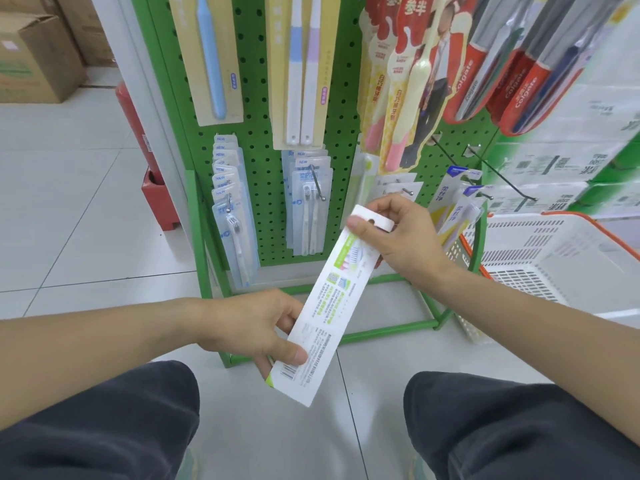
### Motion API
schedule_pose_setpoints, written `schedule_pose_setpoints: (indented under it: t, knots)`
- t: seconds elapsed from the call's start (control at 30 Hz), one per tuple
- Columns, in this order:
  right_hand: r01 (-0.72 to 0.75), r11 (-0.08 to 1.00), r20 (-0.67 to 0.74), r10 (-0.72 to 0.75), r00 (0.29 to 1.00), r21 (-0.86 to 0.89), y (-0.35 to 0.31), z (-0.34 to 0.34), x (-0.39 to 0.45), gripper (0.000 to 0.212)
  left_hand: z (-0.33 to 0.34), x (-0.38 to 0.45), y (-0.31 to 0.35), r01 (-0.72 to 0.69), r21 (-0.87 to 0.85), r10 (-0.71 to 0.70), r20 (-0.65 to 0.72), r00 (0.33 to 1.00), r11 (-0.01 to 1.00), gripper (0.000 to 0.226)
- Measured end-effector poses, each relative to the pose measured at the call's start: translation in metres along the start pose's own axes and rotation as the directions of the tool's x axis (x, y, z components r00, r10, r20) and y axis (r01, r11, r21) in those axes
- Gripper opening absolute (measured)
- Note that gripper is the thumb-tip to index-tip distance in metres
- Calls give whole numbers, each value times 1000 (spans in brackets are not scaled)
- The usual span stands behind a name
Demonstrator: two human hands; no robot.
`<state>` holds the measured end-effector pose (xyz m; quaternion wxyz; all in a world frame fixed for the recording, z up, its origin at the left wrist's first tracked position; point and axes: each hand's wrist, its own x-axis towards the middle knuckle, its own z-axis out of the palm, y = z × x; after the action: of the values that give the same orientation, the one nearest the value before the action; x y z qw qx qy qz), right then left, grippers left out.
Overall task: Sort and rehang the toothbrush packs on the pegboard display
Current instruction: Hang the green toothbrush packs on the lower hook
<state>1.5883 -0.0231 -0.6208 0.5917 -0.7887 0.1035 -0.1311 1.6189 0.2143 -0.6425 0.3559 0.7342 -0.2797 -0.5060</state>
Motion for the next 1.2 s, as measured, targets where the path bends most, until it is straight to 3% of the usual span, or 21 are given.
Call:
schedule_pose_setpoints:
  t: [0.13, 0.2, 0.27, 0.4, 0.5, 0.6, 0.7, 0.8, 0.87, 0.97, 1.03, 1.1, 1.2]
  knots:
    - [-84, 987, 7, 83, 996, 136, 1, 11, -8, 58, 5, 3, 2, -51, -98, 49, -19, 999, 994, 31]
    - [-111, 974, -23, 118, 993, 197, 3, 14, -7, 60, 9, 6, 3, -69, -147, 65, -33, 997, 987, 30]
    - [-123, 983, 2, 124, 992, 134, 7, 14, -5, 58, 12, 8, 3, -72, -190, 65, -40, 997, 979, 29]
    - [-167, 985, 190, 155, 970, 47, 5, 9, -6, 52, 12, 8, 1, -73, -146, 67, -45, 997, 987, 31]
    - [-177, 983, 423, 178, 889, -44, 1, 5, -14, 47, 10, 8, -2, -57, -114, 51, -58, 997, 992, 31]
    - [-149, 986, 501, 166, 849, -74, -3, 3, -19, 51, 11, 10, -4, -37, -85, 30, -82, 996, 996, 31]
    - [-141, 989, 460, 149, 875, -51, -5, 3, -20, 51, 10, 10, 0, -117, 196, 158, -211, 965, 974, 43]
    - [-144, 987, 426, 162, 890, -74, -4, 11, -24, 60, 12, 10, 13, -87, 514, 308, -363, 879, 853, 72]
    - [-139, 988, 431, 157, 889, -73, -6, 18, -28, 58, 15, 11, 19, -37, 649, 378, -395, 838, 760, 80]
    - [-220, 975, 433, 191, 881, 16, -12, 21, -33, 46, 17, 15, 23, -42, 713, 386, -328, 862, 700, 88]
    - [-312, 948, 458, 247, 854, 70, -11, 19, -35, 58, 15, 19, 22, -45, 728, 347, -271, 898, 684, 92]
    - [-356, 932, 473, 285, 834, 65, -10, 16, -37, 61, 14, 24, 24, -16, 747, 287, -237, 928, 665, 86]
    - [-322, 946, 417, 277, 866, 40, -11, 5, -37, 39, 11, 25, 29, 12, 710, 256, -269, 929, 704, 68]
